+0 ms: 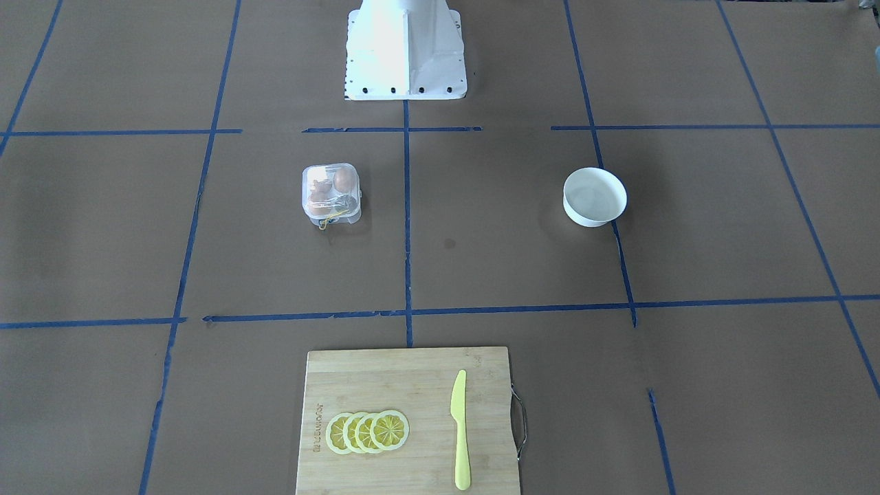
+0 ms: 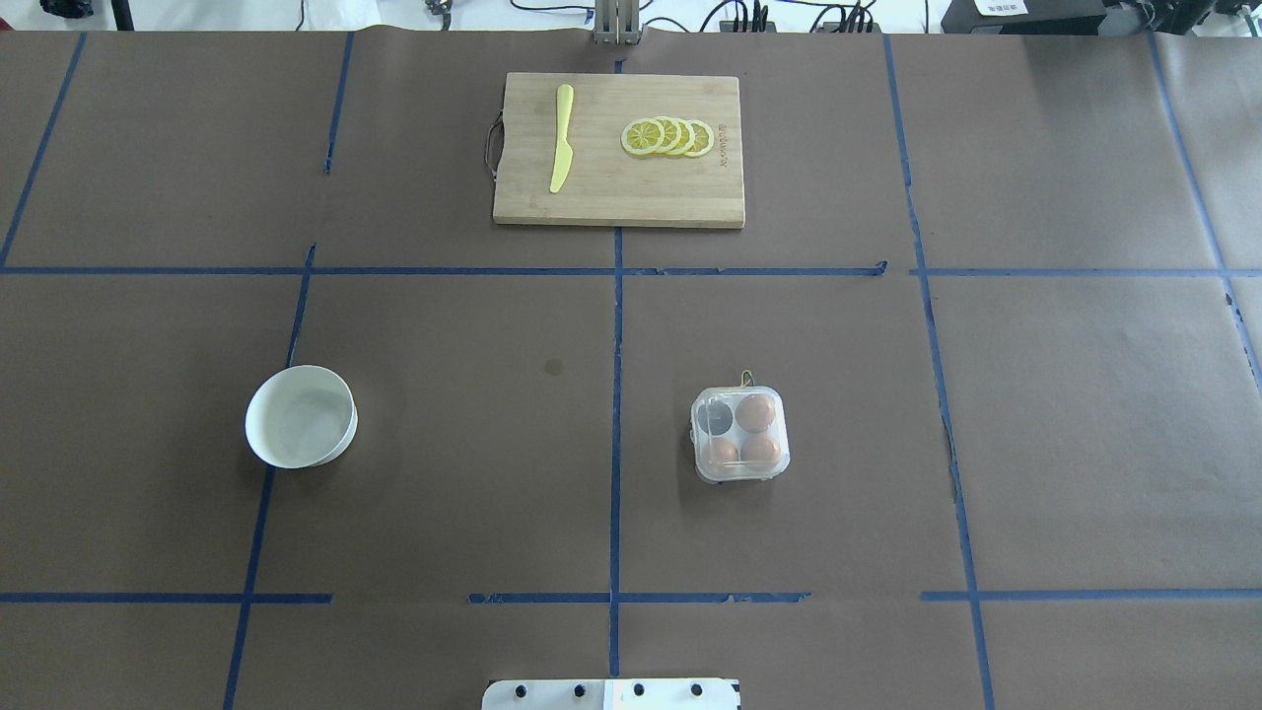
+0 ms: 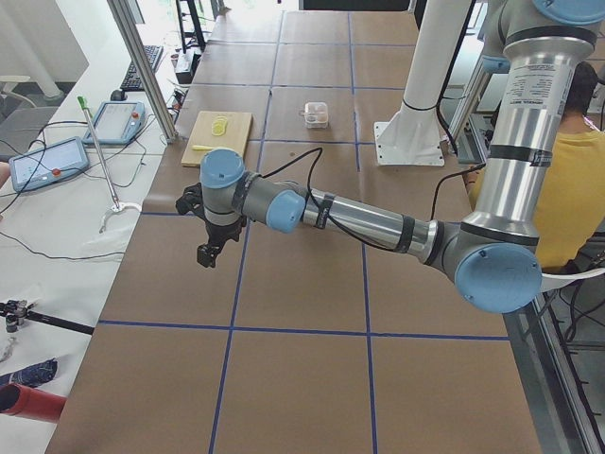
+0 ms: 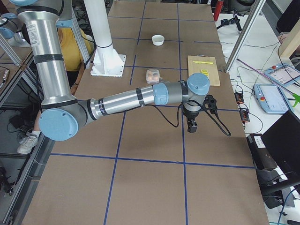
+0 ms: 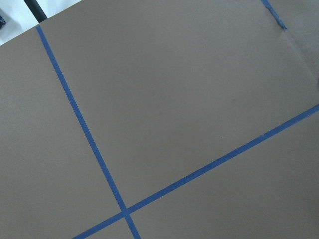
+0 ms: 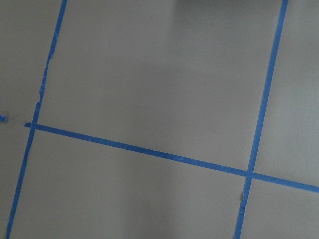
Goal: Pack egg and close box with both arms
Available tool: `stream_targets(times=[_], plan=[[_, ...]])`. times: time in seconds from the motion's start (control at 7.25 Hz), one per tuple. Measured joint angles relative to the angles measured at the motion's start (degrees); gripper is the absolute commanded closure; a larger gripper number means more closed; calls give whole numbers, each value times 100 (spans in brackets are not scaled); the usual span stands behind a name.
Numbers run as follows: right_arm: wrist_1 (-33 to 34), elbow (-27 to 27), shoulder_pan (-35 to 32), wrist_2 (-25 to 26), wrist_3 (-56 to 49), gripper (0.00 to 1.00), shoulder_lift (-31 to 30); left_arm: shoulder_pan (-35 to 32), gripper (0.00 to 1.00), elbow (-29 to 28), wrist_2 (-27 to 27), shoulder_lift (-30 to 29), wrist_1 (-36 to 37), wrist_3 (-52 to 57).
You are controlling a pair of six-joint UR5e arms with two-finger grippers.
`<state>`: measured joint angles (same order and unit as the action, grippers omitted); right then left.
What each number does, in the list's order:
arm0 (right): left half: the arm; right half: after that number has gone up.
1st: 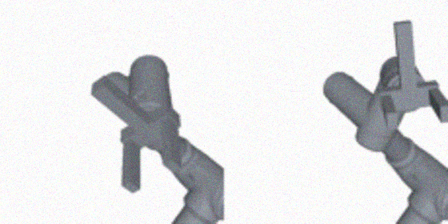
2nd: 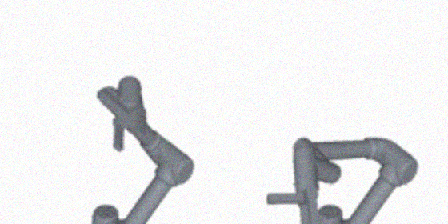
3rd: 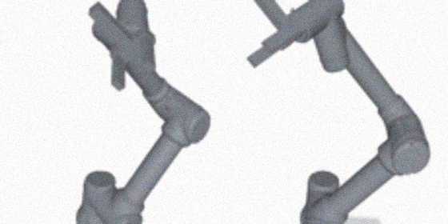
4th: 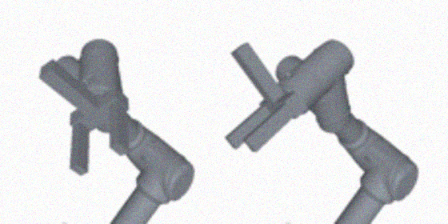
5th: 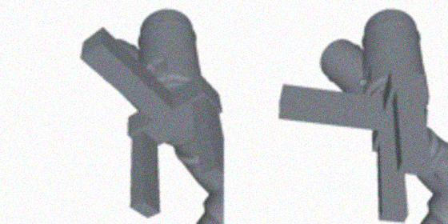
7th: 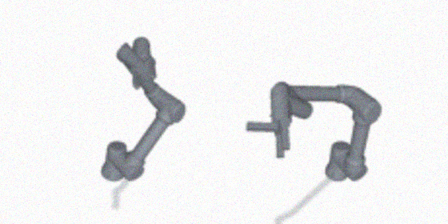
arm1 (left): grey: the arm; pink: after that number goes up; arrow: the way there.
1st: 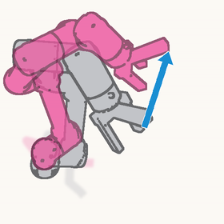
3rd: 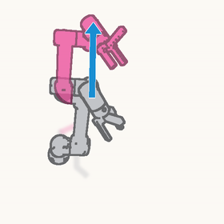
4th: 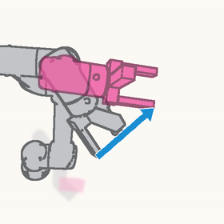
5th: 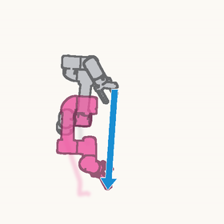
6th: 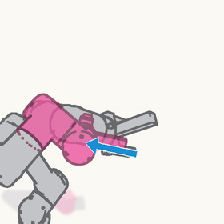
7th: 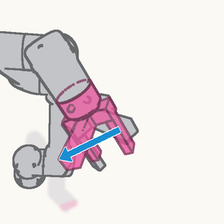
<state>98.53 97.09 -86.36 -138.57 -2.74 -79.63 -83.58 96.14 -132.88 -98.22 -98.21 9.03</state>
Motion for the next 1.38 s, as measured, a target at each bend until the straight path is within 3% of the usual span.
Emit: stream_targets(times=[0.41, 1.38], plan=[[15, -48, 223, 226, 12, 0, -7, 2, 0, -7, -11, -7, 86, -5], [-10, 42, 234, 100, 35, 0, -159, -16, 0, -125, 31, 127, 154, -7]])
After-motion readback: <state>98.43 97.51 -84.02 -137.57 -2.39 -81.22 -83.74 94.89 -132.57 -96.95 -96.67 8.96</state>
